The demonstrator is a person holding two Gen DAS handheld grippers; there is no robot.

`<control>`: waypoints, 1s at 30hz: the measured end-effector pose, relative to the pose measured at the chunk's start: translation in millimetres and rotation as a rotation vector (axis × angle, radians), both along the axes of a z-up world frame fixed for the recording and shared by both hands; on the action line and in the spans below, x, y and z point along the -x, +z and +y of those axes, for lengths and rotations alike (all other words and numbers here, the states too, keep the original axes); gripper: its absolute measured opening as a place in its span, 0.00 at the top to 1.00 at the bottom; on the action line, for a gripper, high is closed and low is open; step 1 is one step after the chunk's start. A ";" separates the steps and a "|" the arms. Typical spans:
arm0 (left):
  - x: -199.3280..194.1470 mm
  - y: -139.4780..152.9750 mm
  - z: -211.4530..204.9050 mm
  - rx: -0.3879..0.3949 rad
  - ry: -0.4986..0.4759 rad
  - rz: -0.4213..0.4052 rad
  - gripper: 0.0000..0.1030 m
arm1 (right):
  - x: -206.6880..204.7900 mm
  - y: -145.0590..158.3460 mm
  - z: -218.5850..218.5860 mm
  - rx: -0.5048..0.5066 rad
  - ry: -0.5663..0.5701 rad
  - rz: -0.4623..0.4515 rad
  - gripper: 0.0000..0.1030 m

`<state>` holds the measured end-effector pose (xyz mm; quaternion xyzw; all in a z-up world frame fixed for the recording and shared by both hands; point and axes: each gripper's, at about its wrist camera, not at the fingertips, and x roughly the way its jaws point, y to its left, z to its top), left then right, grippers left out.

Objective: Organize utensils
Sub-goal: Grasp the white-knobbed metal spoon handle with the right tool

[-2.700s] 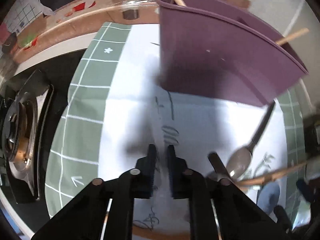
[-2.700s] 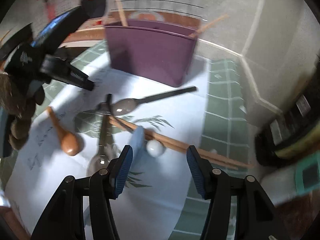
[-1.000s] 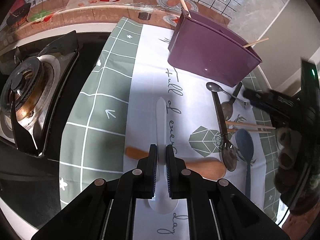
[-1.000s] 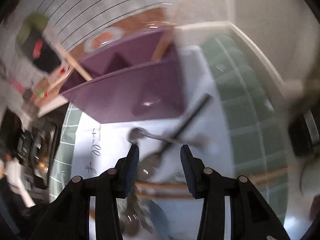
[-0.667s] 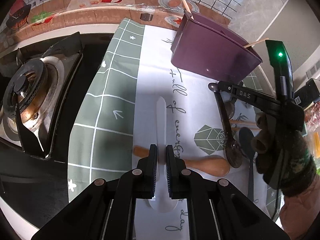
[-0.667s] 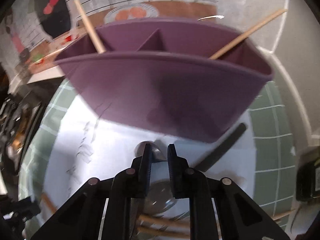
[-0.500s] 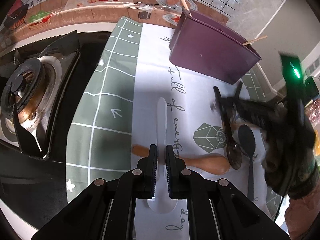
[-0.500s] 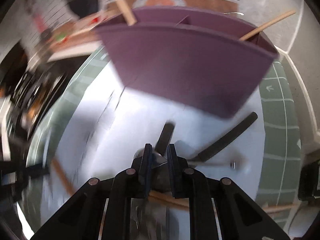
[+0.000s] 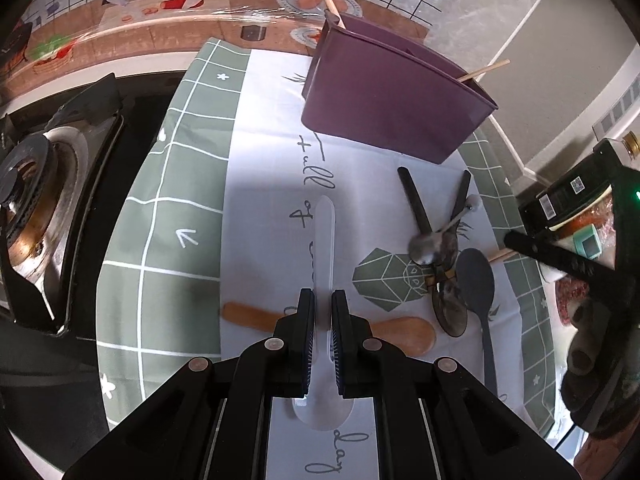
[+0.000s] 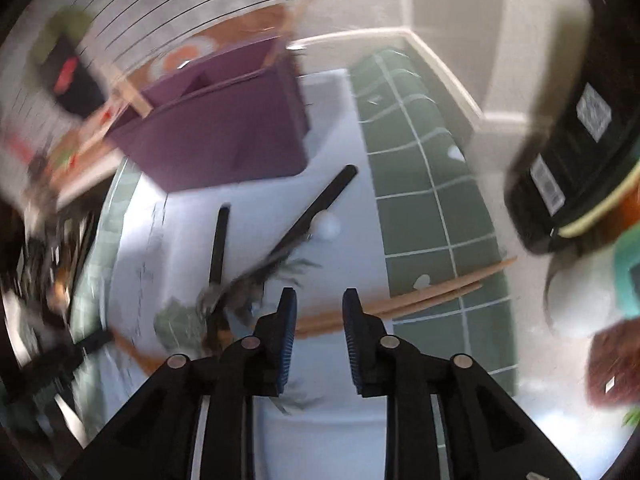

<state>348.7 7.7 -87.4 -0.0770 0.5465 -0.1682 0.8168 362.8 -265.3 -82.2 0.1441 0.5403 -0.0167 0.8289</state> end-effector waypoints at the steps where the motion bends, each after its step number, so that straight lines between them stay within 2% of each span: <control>1: -0.3 -0.2 -0.3 0.000 0.000 0.001 0.91 | -6.3 -3.1 -4.2 -0.018 -0.064 0.003 0.76; 2: -0.5 -0.2 -0.6 0.000 -0.001 0.002 0.91 | -10.8 -5.9 -9.9 -0.030 -0.117 0.014 0.76; 4: -0.1 0.1 0.3 -0.002 -0.002 0.002 0.91 | -22.2 -12.3 -19.8 -0.115 -0.227 0.026 0.74; 6: -0.5 0.8 2.3 0.000 0.003 0.003 0.91 | -31.4 -15.2 -22.6 -0.171 -0.274 0.023 0.74; 15: -5.8 4.7 12.6 0.005 0.038 0.000 0.91 | -65.8 -33.6 -5.1 -0.107 -0.331 0.087 0.74; 18: -7.4 4.1 14.8 0.004 0.046 0.005 0.91 | -74.3 -32.0 3.4 -0.038 -0.255 0.070 0.75; 19: -8.2 3.6 14.9 0.004 0.048 0.007 0.91 | -76.0 -31.6 4.5 -0.024 -0.223 0.065 0.78; 23: -10.3 1.5 13.2 0.006 0.042 0.013 0.91 | -73.6 -24.6 4.3 -0.001 -0.122 0.020 0.81; 25: -10.1 3.1 10.3 0.007 0.027 0.003 0.91 | -65.6 -14.0 8.6 0.061 -0.061 -0.024 0.81; 30: -8.6 10.8 5.0 0.037 0.009 -0.025 0.91 | -37.4 18.7 22.5 0.079 0.102 -0.128 0.82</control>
